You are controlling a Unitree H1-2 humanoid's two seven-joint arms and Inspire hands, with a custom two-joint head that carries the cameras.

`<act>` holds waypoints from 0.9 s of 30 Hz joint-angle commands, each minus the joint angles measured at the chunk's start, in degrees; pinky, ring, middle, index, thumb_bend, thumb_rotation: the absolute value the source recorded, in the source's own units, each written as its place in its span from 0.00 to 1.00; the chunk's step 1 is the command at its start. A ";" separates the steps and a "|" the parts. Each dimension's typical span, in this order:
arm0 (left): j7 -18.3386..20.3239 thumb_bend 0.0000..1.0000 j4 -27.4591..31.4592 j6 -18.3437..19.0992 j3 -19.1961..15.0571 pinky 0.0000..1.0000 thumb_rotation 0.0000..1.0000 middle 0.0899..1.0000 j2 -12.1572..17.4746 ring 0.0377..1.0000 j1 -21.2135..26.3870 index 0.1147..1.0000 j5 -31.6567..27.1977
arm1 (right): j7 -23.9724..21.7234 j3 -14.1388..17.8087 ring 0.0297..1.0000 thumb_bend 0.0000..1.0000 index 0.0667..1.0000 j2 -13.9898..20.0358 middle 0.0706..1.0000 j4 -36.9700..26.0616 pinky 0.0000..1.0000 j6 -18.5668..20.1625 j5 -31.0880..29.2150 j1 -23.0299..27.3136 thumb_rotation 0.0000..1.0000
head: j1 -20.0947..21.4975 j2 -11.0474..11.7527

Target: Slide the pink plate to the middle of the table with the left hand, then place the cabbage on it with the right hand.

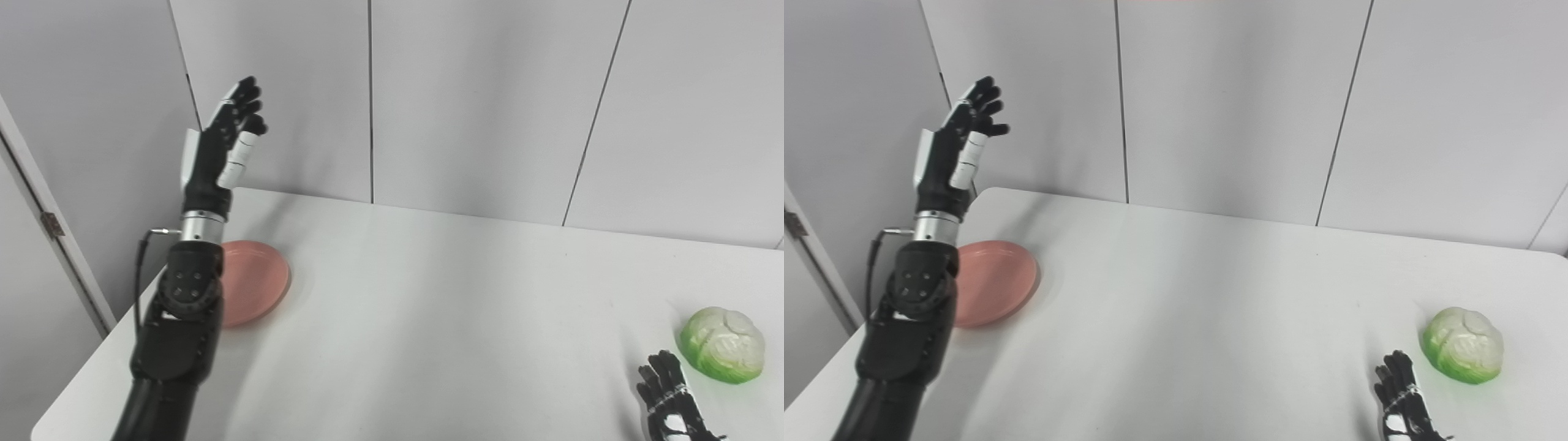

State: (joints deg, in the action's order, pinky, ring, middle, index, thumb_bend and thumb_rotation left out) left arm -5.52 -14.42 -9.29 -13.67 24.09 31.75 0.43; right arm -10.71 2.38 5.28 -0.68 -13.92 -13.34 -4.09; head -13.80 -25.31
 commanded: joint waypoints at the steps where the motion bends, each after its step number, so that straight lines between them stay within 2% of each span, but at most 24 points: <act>1: -0.04 0.98 -2.99 -3.45 -1.36 0.72 0.88 0.87 4.42 0.87 3.75 0.83 0.30 | 0.02 0.14 0.97 0.72 0.97 0.66 0.97 1.65 1.00 1.96 0.09 -0.34 0.80 | -0.03 -0.20; 6: -0.52 0.97 -14.39 -7.90 -2.71 0.69 0.89 0.86 10.50 0.85 5.26 0.84 0.85 | 0.05 0.15 0.97 0.72 0.97 0.96 0.97 1.06 1.00 2.16 0.05 -0.71 0.80 | 0.11 -0.74; 8: -0.31 0.95 -18.14 -8.38 -3.22 0.69 0.87 0.86 12.56 0.85 5.28 0.83 0.44 | 0.03 0.18 0.97 0.72 0.97 1.12 0.97 0.74 1.00 2.36 -0.06 -0.90 0.80 | 0.15 -1.05; 10: 0.30 0.93 -21.58 -8.65 -3.75 0.70 0.85 0.86 14.11 0.85 5.23 0.82 -0.60 | -0.13 0.20 0.97 0.73 0.97 1.34 0.98 0.49 1.00 2.38 -0.28 -1.08 0.80 | 0.13 -1.23; 13: 1.42 0.83 -26.47 -10.12 -4.87 0.75 0.77 0.86 15.64 0.86 4.88 0.82 -2.76 | -0.30 0.25 0.98 0.72 0.98 1.74 0.98 0.03 1.00 2.64 -0.70 -1.30 0.80 | 0.09 -1.56; 16: 1.81 0.81 -28.11 -7.96 -6.66 0.82 0.77 0.87 15.90 0.88 3.08 0.83 -5.14 | -0.31 0.37 0.97 0.72 0.97 2.18 0.97 -0.58 1.00 3.02 -1.19 -1.64 0.80 | 0.20 -2.25; 19: 1.48 0.79 -28.63 -8.35 -7.10 0.73 0.80 0.86 16.16 0.85 1.05 0.82 -5.11 | -0.63 0.50 0.96 0.72 0.97 2.68 0.97 -1.53 1.00 3.29 -1.98 -2.14 0.80 | 0.32 -3.10; 23: 2.39 0.79 -26.44 -6.66 -8.08 0.72 0.83 0.83 14.57 0.84 -2.24 0.83 -7.19 | -0.72 0.74 0.96 0.72 0.96 3.15 0.96 -3.00 1.00 4.09 -3.02 -2.79 0.79 | 0.25 -3.73; 27: 3.28 0.79 -26.03 -7.14 -7.98 0.69 0.83 0.82 12.59 0.81 -4.56 0.83 -8.57 | -0.68 0.67 0.97 0.71 0.97 3.47 0.97 -3.73 1.00 4.96 -3.47 -3.09 0.79 | 0.34 -3.94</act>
State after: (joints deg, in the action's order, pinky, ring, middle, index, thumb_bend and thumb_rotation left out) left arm -1.75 -41.02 -16.08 -20.52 35.11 26.44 -7.18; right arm -11.21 2.69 8.07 -4.20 -11.15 -16.63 -6.37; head -13.54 -29.18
